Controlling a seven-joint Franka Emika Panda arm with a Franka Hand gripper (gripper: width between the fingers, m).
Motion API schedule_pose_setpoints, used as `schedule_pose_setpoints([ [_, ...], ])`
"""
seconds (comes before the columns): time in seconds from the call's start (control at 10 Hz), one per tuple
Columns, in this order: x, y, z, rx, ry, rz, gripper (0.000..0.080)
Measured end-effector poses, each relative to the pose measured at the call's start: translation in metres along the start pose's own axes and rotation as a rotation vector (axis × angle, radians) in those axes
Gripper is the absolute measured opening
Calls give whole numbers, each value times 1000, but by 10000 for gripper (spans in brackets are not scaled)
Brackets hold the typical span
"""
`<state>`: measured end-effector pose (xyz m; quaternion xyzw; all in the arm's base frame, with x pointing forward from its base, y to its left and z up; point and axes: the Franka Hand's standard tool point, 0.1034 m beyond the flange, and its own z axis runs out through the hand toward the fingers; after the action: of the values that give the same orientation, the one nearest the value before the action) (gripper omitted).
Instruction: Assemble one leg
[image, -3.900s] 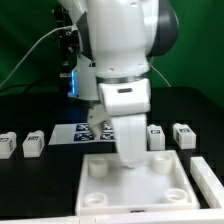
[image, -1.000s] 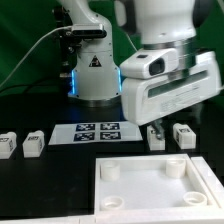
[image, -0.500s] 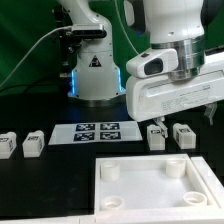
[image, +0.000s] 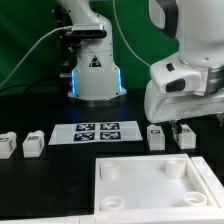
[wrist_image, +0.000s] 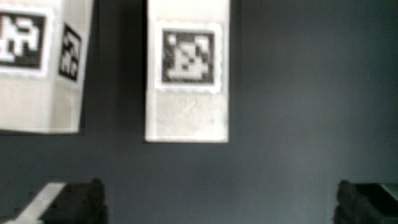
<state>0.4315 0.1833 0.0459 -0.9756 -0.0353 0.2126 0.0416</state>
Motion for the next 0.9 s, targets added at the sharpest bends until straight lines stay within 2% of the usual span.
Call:
schedule_pose_setpoints([
  [0.3, -8, 1, 3, -10, -286, 4, 648],
  [0.4, -16, -2, 7, -24, -420, 13, 648],
  [0.5, -15, -6, 14, -26, -477, 2, 648],
  [0.9, -20, 1, 29, -22, -482, -3, 648],
])
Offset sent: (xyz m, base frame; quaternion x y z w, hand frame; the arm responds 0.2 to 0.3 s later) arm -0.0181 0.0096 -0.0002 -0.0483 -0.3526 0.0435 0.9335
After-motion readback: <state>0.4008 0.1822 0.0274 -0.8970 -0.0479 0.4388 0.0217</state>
